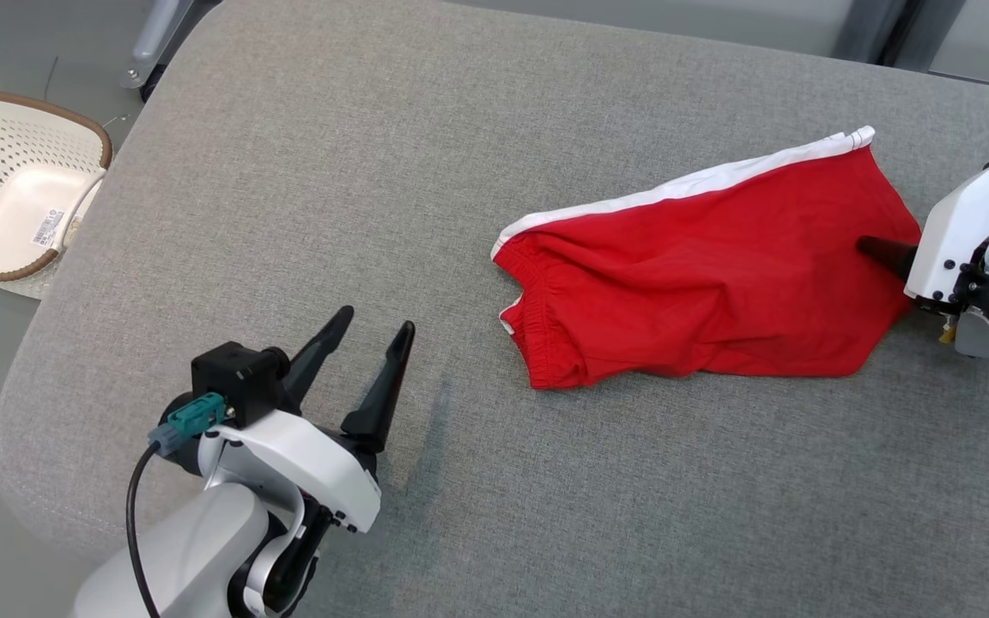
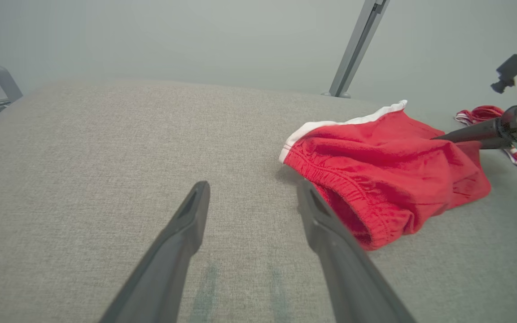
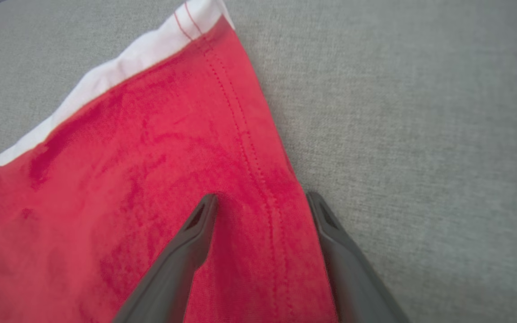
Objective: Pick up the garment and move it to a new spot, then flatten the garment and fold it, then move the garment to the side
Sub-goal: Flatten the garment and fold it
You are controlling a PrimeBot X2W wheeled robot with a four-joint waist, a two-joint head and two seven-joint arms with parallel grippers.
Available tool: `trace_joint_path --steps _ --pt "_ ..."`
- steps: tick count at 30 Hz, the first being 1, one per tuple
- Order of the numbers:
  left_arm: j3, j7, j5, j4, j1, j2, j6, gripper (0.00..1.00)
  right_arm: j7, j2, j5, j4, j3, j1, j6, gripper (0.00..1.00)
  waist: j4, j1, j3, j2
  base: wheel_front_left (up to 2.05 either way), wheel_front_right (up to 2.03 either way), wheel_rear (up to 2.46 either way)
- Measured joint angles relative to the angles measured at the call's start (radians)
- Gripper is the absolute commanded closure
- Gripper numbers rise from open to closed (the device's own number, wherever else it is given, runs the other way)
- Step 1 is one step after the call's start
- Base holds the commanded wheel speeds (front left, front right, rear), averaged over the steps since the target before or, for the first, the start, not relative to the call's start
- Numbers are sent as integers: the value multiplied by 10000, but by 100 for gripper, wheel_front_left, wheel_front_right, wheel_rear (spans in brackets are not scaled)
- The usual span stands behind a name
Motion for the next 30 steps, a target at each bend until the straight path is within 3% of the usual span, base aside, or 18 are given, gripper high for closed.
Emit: trace_joint_path --steps 3,4,5,6,7,18,30 --pt "119 -10 92 4 152 -125 -84 0 -15 12 4 25 -6 -2 0 0 15 0 22 0 0 0 0" --pt "153 -10 96 19 179 -134 -113 0 -17 15 4 27 -6 -5 0 13 16 0 27 0 0 0 0" --pt "207 -12 136 25 181 -142 -163 0 -40 23 8 25 -10 -9 0 62 16 0 33 0 0 0 0" --pt "272 -12 199 21 181 -159 -163 0 -121 29 17 33 -15 -9 -2 90 15 0 44 0 0 0 0" --pt "322 -12 255 23 183 -180 -173 0 -150 23 19 35 -17 -8 -2 100 13 0 47 0 0 0 0" --pt "761 -12 817 77 647 -353 -245 0 -729 117 105 -635 90 561 -4 100 -183 -1 -515 0 0 0 0" --pt "1352 -13 1129 52 1566 -211 4 0 -1542 -19 763 -1883 42 2179 -2 100 -722 0 -1887 0 0 0 0"
